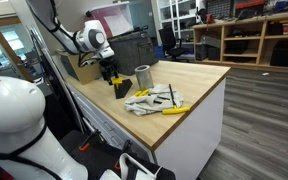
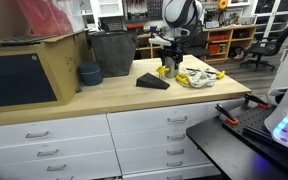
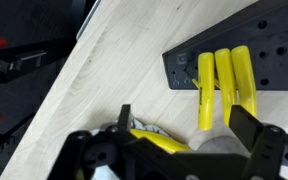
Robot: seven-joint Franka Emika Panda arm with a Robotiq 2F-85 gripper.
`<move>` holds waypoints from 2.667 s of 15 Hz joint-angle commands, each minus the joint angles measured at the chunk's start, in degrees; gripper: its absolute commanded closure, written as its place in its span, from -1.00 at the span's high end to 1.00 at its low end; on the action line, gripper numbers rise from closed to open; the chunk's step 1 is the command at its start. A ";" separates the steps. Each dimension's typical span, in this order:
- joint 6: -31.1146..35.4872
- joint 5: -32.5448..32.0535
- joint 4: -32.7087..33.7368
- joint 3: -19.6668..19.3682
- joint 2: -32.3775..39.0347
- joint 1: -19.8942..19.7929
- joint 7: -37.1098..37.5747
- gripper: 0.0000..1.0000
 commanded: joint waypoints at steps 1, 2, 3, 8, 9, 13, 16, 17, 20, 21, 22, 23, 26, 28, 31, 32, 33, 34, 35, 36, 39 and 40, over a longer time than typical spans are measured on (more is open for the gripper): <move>1.27 -1.19 -1.56 -0.07 -3.18 0.08 -0.06 1.00; 0.78 -0.09 -1.37 0.37 -3.50 -0.15 -1.81 1.00; 0.28 0.38 -1.19 0.65 -3.81 -0.23 -2.92 1.00; -5.54 4.59 -0.73 2.12 -6.33 -1.03 -20.91 1.00; -6.06 7.75 -1.44 2.47 -7.44 -1.20 -26.17 1.00; -13.82 9.57 -3.41 0.80 -11.35 -2.95 -43.73 1.00; -20.27 5.89 -4.05 -0.61 -11.83 -4.93 -53.44 1.00; -22.28 3.74 -3.92 -0.93 -11.35 -5.52 -55.38 1.00; -24.72 -8.65 -1.96 -1.69 -5.90 -7.11 -52.07 0.50; -24.29 -13.30 -1.73 -1.83 -4.55 -7.12 -49.06 0.47; -23.97 -17.76 -1.41 -2.00 -3.01 -6.87 -46.01 0.35; -22.87 -22.39 -0.83 -2.37 -1.06 -6.43 -41.83 0.17; -19.90 -28.95 1.83 -3.04 4.30 -4.54 -30.57 -0.29; -17.54 -28.85 3.66 -3.00 6.91 -3.01 -24.74 -0.59; -14.35 -27.16 5.86 -3.20 9.95 -0.95 -19.47 -0.98; -13.20 -27.23 5.78 -3.36 10.22 -0.31 -18.00 -1.00; -12.12 -27.97 4.46 -3.71 9.27 0.15 -16.89 -1.00; -11.26 -30.28 3.20 -4.76 8.77 0.91 -14.35 -1.00; -10.42 -31.68 2.16 -5.73 8.63 1.00 -12.71 -1.00; -9.65 -32.96 1.73 -6.46 8.71 1.08 -10.62 -1.00; -5.78 -32.67 0.38 -7.59 8.56 -0.09 -7.02 -1.00; -4.23 -30.57 0.06 -7.70 8.46 -0.98 -7.09 -1.00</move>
